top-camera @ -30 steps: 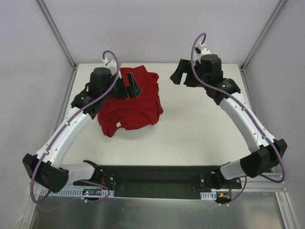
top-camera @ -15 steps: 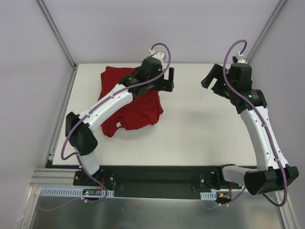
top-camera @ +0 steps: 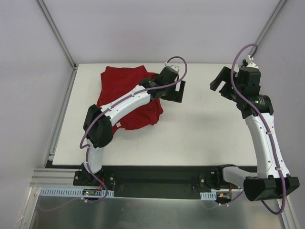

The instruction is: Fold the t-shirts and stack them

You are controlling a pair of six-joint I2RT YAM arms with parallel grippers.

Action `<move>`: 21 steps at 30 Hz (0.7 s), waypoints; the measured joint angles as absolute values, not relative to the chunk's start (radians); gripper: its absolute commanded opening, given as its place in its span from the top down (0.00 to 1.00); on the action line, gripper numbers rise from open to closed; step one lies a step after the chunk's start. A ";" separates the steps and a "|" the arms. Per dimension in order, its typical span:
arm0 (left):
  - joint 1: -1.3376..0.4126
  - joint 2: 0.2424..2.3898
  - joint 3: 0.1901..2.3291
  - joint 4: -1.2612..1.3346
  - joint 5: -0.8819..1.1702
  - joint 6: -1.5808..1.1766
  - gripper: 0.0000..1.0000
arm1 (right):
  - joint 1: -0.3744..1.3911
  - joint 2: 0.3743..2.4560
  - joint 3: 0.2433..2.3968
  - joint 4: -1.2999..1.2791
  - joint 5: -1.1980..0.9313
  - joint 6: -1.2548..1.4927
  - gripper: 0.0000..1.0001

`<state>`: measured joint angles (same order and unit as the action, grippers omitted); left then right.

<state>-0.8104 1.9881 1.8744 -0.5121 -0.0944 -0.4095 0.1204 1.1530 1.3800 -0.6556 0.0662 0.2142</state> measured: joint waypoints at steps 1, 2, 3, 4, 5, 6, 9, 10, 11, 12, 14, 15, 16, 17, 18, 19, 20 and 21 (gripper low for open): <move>-0.810 1.988 1.868 -0.514 -0.094 -0.416 0.03 | 0.115 1.152 1.380 -0.656 0.064 0.210 0.04; -0.810 1.988 1.861 -0.516 -0.095 -0.425 0.04 | 0.112 1.152 1.380 -0.656 0.064 0.207 0.04; -0.810 1.988 1.852 -0.521 -0.095 -0.432 0.04 | 0.110 1.151 1.380 -0.656 0.059 0.203 0.04; -0.811 1.988 1.848 -0.527 -0.095 -0.435 0.04 | 0.109 1.152 1.380 -0.656 0.047 0.199 0.04; -0.812 1.988 1.848 -0.538 -0.097 -0.436 0.04 | 0.108 1.152 1.380 -0.655 0.020 0.191 0.04; -0.813 1.988 1.849 -0.550 -0.105 -0.435 0.04 | 0.108 1.153 1.380 -0.652 -0.012 0.184 0.04; -0.821 1.988 1.872 -0.595 -0.133 -0.429 0.03 | 0.108 1.157 1.379 -0.622 -0.112 0.174 0.04; -0.825 1.984 1.881 -0.609 -0.142 -0.427 0.03 | 0.109 1.159 1.377 -0.606 -0.144 0.175 0.04; -0.826 1.971 1.883 -0.619 -0.145 -0.425 0.02 | 0.109 1.161 1.375 -0.593 -0.169 0.175 0.04; -0.831 1.948 1.882 -0.638 -0.150 -0.423 0.01 | 0.109 1.165 1.374 -0.579 -0.193 0.175 0.04; -0.833 1.890 1.871 -0.652 -0.168 -0.422 0.00 | 0.115 1.173 1.372 -0.560 -0.221 0.175 0.04; -0.833 1.845 1.852 -0.656 -0.179 -0.422 0.01 | 0.120 1.178 1.371 -0.551 -0.233 0.176 0.04; -0.832 1.794 1.831 -0.666 -0.193 -0.426 0.01 | 0.131 1.183 1.370 -0.542 -0.239 0.179 0.04; -0.831 1.737 1.808 -0.671 -0.199 -0.432 0.01 | 0.148 1.188 1.370 -0.535 -0.243 0.183 0.04; -0.829 1.678 1.780 -0.673 -0.203 -0.439 0.01 | 0.168 1.195 1.370 -0.526 -0.245 0.195 0.04; -0.828 1.633 1.760 -0.678 -0.208 -0.447 0.01 | 0.188 1.200 1.368 -0.520 -0.244 0.206 0.04; -0.818 1.573 1.732 -0.682 -0.211 -0.458 0.01 | 0.217 1.203 1.360 -0.506 -0.238 0.223 0.04; -0.813 1.541 1.718 -0.688 -0.212 -0.464 0.02 | 0.244 1.204 1.348 -0.497 -0.226 0.239 0.04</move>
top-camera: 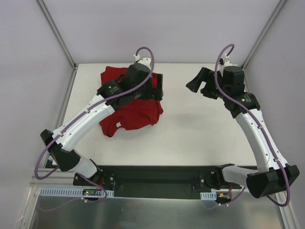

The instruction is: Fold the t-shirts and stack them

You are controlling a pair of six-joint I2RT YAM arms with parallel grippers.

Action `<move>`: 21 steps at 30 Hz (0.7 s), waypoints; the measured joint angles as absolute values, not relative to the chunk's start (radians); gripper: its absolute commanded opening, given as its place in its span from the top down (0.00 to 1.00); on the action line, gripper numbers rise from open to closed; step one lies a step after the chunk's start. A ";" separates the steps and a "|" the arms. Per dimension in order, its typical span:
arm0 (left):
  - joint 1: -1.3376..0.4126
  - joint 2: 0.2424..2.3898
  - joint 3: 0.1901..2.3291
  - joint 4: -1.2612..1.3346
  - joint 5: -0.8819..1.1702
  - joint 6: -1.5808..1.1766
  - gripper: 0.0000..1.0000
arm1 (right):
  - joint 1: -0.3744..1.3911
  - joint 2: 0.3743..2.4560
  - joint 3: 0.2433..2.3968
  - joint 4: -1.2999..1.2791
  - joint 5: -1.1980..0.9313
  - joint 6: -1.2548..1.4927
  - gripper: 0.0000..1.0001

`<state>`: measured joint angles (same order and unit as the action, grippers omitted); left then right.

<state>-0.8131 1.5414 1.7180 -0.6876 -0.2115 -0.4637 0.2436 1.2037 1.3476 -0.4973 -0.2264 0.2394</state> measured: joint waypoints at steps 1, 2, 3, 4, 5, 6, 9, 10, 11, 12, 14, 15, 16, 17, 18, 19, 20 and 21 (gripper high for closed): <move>-0.802 1.512 1.705 -0.696 -0.212 -0.473 0.02 | 0.270 1.203 1.330 -0.487 -0.214 0.256 0.04; -0.793 1.494 1.697 -0.706 -0.212 -0.484 0.02 | 0.292 1.202 1.312 -0.479 -0.206 0.270 0.04; -0.785 1.489 1.695 -0.723 -0.215 -0.500 0.02 | 0.310 1.202 1.299 -0.478 -0.202 0.282 0.04; -0.777 1.492 1.695 -0.748 -0.220 -0.522 0.02 | 0.321 1.206 1.290 -0.479 -0.204 0.300 0.04; -0.774 1.497 1.692 -0.768 -0.223 -0.537 0.01 | 0.326 1.212 1.287 -0.479 -0.208 0.312 0.04; -0.771 1.501 1.681 -0.793 -0.229 -0.559 0.01 | 0.332 1.219 1.286 -0.476 -0.218 0.325 0.04; -0.771 1.493 1.629 -0.840 -0.244 -0.590 0.03 | 0.358 1.243 1.270 -0.459 -0.236 0.346 0.04; -0.771 1.491 1.615 -0.860 -0.245 -0.593 0.04 | 0.368 1.251 1.262 -0.455 -0.241 0.349 0.04; -0.771 1.491 1.612 -0.878 -0.244 -0.593 0.05 | 0.378 1.258 1.255 -0.456 -0.242 0.350 0.04; -0.772 1.496 1.614 -0.891 -0.243 -0.590 0.05 | 0.387 1.264 1.251 -0.460 -0.236 0.349 0.04; -0.776 1.530 1.668 -0.933 -0.241 -0.579 0.05 | 0.390 1.264 1.251 -0.472 -0.202 0.342 0.04; -0.782 1.562 1.708 -0.934 -0.241 -0.565 0.05 | 0.385 1.260 1.253 -0.475 -0.186 0.335 0.04; -0.793 1.601 1.759 -0.934 -0.242 -0.551 0.05 | 0.370 1.256 1.261 -0.487 -0.173 0.327 0.04; -0.803 1.645 1.813 -0.931 -0.241 -0.530 0.05 | 0.350 1.252 1.269 -0.499 -0.166 0.326 0.04; -0.814 1.692 1.861 -0.924 -0.238 -0.513 0.05 | 0.315 1.250 1.286 -0.522 -0.166 0.325 0.04; -0.820 1.728 1.896 -0.922 -0.236 -0.500 0.05 | 0.272 1.247 1.304 -0.542 -0.162 0.325 0.04; -0.827 1.774 1.941 -0.924 -0.228 -0.480 0.05 | 0.224 1.245 1.319 -0.560 -0.158 0.324 0.04; -0.832 1.820 1.979 -0.921 -0.216 -0.465 0.05 | 0.187 1.241 1.329 -0.575 -0.154 0.321 0.04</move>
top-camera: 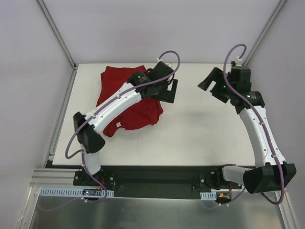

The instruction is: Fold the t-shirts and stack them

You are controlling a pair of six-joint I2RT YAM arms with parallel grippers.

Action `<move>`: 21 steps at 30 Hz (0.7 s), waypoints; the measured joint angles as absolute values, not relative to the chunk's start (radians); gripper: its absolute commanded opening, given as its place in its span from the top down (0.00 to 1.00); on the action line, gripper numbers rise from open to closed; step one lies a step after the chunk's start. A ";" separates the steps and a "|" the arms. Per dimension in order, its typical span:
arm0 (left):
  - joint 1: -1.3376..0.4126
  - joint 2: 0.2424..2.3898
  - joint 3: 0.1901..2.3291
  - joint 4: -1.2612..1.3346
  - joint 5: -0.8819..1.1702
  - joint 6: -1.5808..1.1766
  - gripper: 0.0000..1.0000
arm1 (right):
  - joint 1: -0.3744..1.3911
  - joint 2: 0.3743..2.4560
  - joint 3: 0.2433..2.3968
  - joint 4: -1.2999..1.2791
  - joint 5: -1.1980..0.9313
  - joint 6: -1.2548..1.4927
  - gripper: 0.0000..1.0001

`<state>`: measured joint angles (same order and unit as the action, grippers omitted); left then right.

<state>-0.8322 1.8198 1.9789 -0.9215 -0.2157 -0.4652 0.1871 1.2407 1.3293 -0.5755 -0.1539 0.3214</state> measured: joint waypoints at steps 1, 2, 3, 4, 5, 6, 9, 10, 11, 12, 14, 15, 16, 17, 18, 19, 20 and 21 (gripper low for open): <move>-0.837 1.864 2.018 -0.922 -0.206 -0.453 0.05 | 0.140 1.234 1.335 -0.597 -0.142 0.313 0.04; -0.839 1.907 2.052 -0.921 -0.191 -0.443 0.05 | 0.102 1.224 1.336 -0.617 -0.134 0.308 0.04; -0.842 1.947 2.080 -0.919 -0.179 -0.435 0.04 | 0.072 1.215 1.336 -0.639 -0.129 0.301 0.04; -0.844 1.981 2.099 -0.916 -0.159 -0.431 0.05 | 0.052 1.206 1.336 -0.659 -0.127 0.296 0.04; -0.845 2.009 2.108 -0.913 -0.136 -0.430 0.04 | 0.033 1.196 1.336 -0.679 -0.126 0.292 0.04; -0.845 2.033 2.109 -0.912 -0.111 -0.430 0.04 | 0.020 1.186 1.336 -0.697 -0.126 0.286 0.04; -0.845 2.098 2.108 -0.915 -0.061 -0.434 0.04 | 0.005 1.158 1.336 -0.737 -0.117 0.273 0.04; -0.845 2.111 2.103 -0.913 -0.054 -0.435 0.03 | 0.004 1.152 1.335 -0.743 -0.117 0.270 0.04; -0.845 2.125 2.093 -0.912 -0.054 -0.437 0.04 | 0.004 1.148 1.335 -0.749 -0.117 0.266 0.04; -0.842 2.138 2.079 -0.911 -0.058 -0.439 0.03 | 0.004 1.147 1.334 -0.754 -0.118 0.263 0.04; -0.837 2.153 2.046 -0.910 -0.069 -0.446 0.05 | 0.004 1.148 1.328 -0.758 -0.121 0.257 0.04; -0.832 2.158 2.034 -0.910 -0.071 -0.453 0.05 | 0.004 1.148 1.325 -0.760 -0.125 0.255 0.04; -0.820 2.162 2.012 -0.903 -0.072 -0.458 0.05 | 0.004 1.148 1.320 -0.760 -0.136 0.252 0.04; -0.808 2.163 1.999 -0.897 -0.071 -0.463 0.05 | 0.004 1.148 1.314 -0.760 -0.143 0.252 0.04; -0.788 2.163 1.979 -0.882 -0.067 -0.475 0.05 | 0.004 1.148 1.311 -0.759 -0.148 0.252 0.04; -0.769 2.162 1.962 -0.859 -0.054 -0.485 0.05 | 0.004 1.149 1.307 -0.758 -0.155 0.252 0.04; -0.754 2.162 1.950 -0.832 -0.049 -0.493 0.05 | 0.004 1.150 1.305 -0.757 -0.161 0.252 0.04; -0.738 2.157 1.931 -0.804 -0.046 -0.504 0.05 | 0.004 1.153 1.305 -0.756 -0.165 0.253 0.04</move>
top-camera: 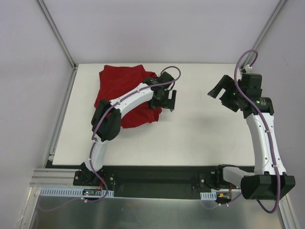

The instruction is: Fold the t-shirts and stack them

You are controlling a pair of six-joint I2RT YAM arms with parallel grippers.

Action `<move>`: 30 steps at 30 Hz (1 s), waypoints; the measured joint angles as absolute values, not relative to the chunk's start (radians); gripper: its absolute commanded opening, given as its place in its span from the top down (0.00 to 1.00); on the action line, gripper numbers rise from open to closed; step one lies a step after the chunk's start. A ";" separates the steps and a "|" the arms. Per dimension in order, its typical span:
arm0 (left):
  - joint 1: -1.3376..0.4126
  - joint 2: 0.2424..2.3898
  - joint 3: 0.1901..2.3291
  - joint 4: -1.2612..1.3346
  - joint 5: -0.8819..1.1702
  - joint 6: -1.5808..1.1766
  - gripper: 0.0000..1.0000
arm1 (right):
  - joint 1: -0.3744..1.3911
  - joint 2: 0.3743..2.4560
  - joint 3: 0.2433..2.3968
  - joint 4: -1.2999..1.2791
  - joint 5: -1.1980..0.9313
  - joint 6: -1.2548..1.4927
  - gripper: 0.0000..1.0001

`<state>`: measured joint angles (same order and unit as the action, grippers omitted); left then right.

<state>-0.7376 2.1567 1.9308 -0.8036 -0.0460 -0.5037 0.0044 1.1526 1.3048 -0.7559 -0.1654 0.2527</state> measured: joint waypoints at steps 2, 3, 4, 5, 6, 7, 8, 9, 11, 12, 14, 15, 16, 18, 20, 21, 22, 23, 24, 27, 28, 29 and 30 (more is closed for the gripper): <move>-0.705 2.132 1.875 -0.752 -0.035 -0.513 0.05 | 0.004 1.159 1.305 -0.749 -0.171 0.253 0.04; -0.684 2.109 1.832 -0.722 -0.031 -0.516 0.05 | 0.006 1.164 1.305 -0.746 -0.171 0.253 0.04; -0.666 2.092 1.798 -0.699 -0.026 -0.516 0.05 | 0.008 1.169 1.305 -0.744 -0.171 0.253 0.04; -0.644 2.069 1.761 -0.676 -0.019 -0.516 0.04 | 0.012 1.175 1.305 -0.743 -0.169 0.253 0.04; -0.621 2.048 1.723 -0.656 -0.011 -0.513 0.04 | 0.016 1.183 1.305 -0.742 -0.167 0.254 0.04; -0.595 2.026 1.686 -0.640 -0.004 -0.507 0.04 | 0.025 1.190 1.306 -0.740 -0.163 0.257 0.04; -0.573 2.012 1.663 -0.631 0.000 -0.501 0.04 | 0.033 1.197 1.306 -0.739 -0.161 0.258 0.04; -0.547 1.998 1.638 -0.621 0.007 -0.488 0.04 | 0.045 1.205 1.306 -0.737 -0.156 0.261 0.04; -0.491 1.979 1.600 -0.602 0.026 -0.460 0.04 | 0.068 1.221 1.308 -0.737 -0.146 0.269 0.04; -0.463 1.972 1.589 -0.594 0.035 -0.450 0.04 | 0.078 1.229 1.310 -0.736 -0.142 0.273 0.04; -0.402 1.969 1.583 -0.578 0.057 -0.426 0.04 | 0.098 1.249 1.322 -0.737 -0.133 0.281 0.04; -0.376 1.969 1.583 -0.570 0.072 -0.419 0.04 | 0.107 1.260 1.332 -0.737 -0.129 0.284 0.04; -0.343 1.969 1.584 -0.561 0.090 -0.407 0.04 | 0.115 1.270 1.341 -0.738 -0.125 0.286 0.04; -0.284 1.981 1.605 -0.556 0.108 -0.394 0.04 | 0.134 1.295 1.372 -0.737 -0.113 0.291 0.04; -0.241 2.008 1.646 -0.559 0.112 -0.388 0.04 | 0.157 1.317 1.401 -0.735 -0.099 0.295 0.04; -0.219 2.029 1.676 -0.563 0.109 -0.386 0.04 | 0.167 1.325 1.412 -0.734 -0.091 0.296 0.04; -0.199 2.052 1.708 -0.564 0.104 -0.385 0.04 | 0.175 1.332 1.421 -0.733 -0.086 0.299 0.04; -0.179 2.081 1.747 -0.564 0.099 -0.384 0.04 | 0.186 1.341 1.433 -0.733 -0.080 0.301 0.04; -0.165 2.105 1.777 -0.562 0.095 -0.384 0.04 | 0.193 1.348 1.442 -0.733 -0.075 0.303 0.04; -0.134 2.172 1.869 -0.562 0.092 -0.381 0.04 | 0.207 1.365 1.467 -0.738 -0.060 0.305 0.04; -0.128 2.195 1.902 -0.562 0.092 -0.379 0.03 | 0.210 1.370 1.477 -0.741 -0.056 0.305 0.04; -0.123 2.217 1.935 -0.565 0.091 -0.376 0.03 | 0.214 1.377 1.489 -0.743 -0.050 0.306 0.04; -0.120 2.244 1.975 -0.565 0.091 -0.374 0.03 | 0.215 1.380 1.497 -0.745 -0.046 0.306 0.04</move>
<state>-0.1204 2.2440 1.9755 -0.5648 0.0914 -0.3737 0.2150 1.3804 1.4967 -0.7448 -0.0463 0.3058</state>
